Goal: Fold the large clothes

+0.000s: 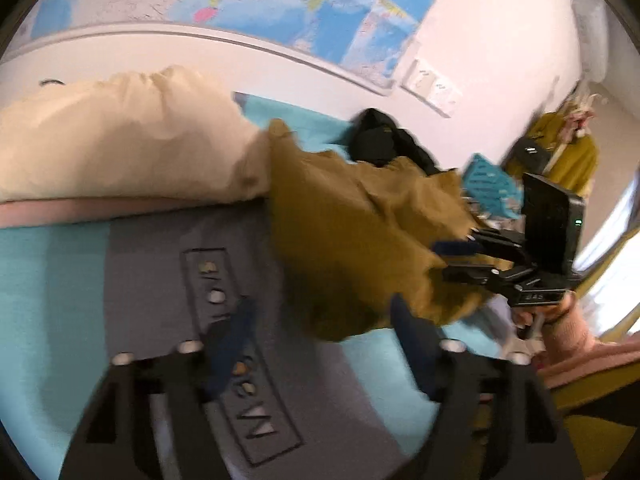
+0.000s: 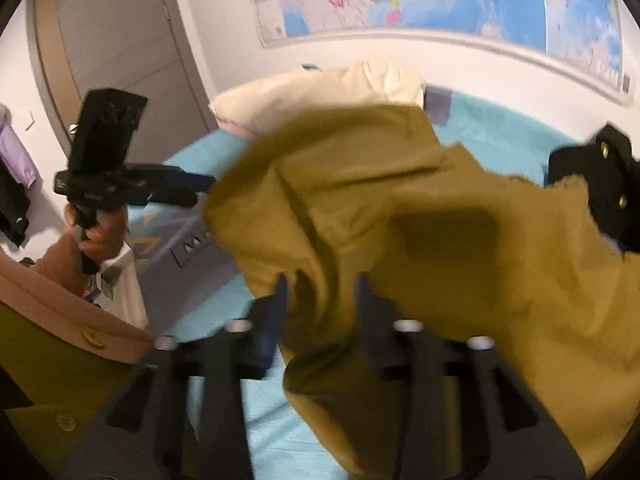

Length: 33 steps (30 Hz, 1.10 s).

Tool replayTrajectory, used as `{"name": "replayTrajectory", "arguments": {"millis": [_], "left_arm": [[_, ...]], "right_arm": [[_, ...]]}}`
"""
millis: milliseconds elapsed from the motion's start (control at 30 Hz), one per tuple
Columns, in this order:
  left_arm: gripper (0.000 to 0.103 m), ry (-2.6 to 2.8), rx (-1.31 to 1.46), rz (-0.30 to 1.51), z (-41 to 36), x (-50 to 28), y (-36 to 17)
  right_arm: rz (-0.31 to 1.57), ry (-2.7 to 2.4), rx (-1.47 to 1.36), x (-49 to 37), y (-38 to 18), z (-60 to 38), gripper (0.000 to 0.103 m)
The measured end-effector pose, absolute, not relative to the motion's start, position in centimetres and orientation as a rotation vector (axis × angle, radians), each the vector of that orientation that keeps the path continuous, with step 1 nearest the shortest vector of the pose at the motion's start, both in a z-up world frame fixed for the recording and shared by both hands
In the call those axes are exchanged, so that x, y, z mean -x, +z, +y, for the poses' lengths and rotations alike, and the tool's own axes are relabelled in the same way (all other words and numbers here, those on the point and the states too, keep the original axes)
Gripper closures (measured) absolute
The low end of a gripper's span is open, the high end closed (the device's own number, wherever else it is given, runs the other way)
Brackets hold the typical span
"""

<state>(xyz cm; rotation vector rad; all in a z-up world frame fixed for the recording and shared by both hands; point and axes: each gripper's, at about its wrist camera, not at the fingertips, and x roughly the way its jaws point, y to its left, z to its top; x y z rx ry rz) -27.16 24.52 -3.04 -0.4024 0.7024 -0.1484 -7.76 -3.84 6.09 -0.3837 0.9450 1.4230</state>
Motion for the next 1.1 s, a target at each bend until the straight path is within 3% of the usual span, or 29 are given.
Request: {"name": "replayTrajectory", "arguments": {"millis": [100, 133, 167, 233, 333, 433, 500, 567, 633, 667, 833, 900, 1033, 1100], "left_arm": [[0.031, -0.157, 0.393, 0.726, 24.0, 26.4, -3.8], [0.038, -0.157, 0.394, 0.740, 23.8, 25.9, -4.2], [0.062, -0.156, 0.404, 0.762, 23.8, 25.2, -4.8], [0.087, -0.169, 0.435, 0.792, 24.0, 24.5, -5.7], [0.090, -0.150, 0.396, 0.797, 23.8, 25.0, -5.9], [0.089, -0.138, 0.383, 0.810, 23.9, 25.6, -5.8], [0.080, -0.098, 0.335, 0.811, 23.4, 25.8, -5.4], [0.071, -0.073, 0.297, 0.802, 23.0, 25.8, -4.8], [0.066, -0.062, 0.272, 0.790, 22.8, 26.0, -4.0], [0.063, -0.058, 0.261, 0.780, 22.7, 26.0, -3.6], [0.047, -0.077, 0.190, 0.691, 21.8, 25.8, -0.9], [0.046, -0.133, 0.163, 0.682, 20.8, 24.6, -0.5], [0.046, -0.170, 0.100, 0.762, 18.6, 20.6, -2.0], [0.046, -0.188, 0.114, 0.795, 18.3, 19.2, -3.0]], "right_arm": [[0.931, 1.423, 0.346, 7.4, 6.5, -4.6, 0.059], [0.942, 1.406, 0.332, 7.1, 6.3, -4.6, 0.059], [0.952, 1.397, 0.327, 6.8, 6.2, -4.6, 0.059], [0.955, 1.354, 0.306, 6.0, 6.1, -4.5, 0.059], [0.954, 1.251, 0.283, 4.0, 6.0, -3.9, 0.058], [0.923, 1.185, 0.321, 2.8, 5.5, -2.2, 0.047], [0.898, 1.174, 0.401, 2.6, 4.5, -0.5, 0.040], [0.916, 1.128, 0.519, 2.4, 2.8, 1.1, 0.046], [0.979, 1.088, 0.579, 1.4, 1.0, 1.6, 0.100], [0.974, 1.063, 0.574, 0.8, 0.9, 1.2, 0.103], [1.047, 0.990, 0.374, -2.6, 0.9, -2.5, 0.103], [1.054, 1.007, 0.355, -2.4, 1.2, -3.2, 0.101], [1.001, 1.032, 0.255, -1.5, 3.9, -5.7, 0.074], [0.979, 1.035, 0.238, -1.1, 4.9, -6.9, 0.071]]}}
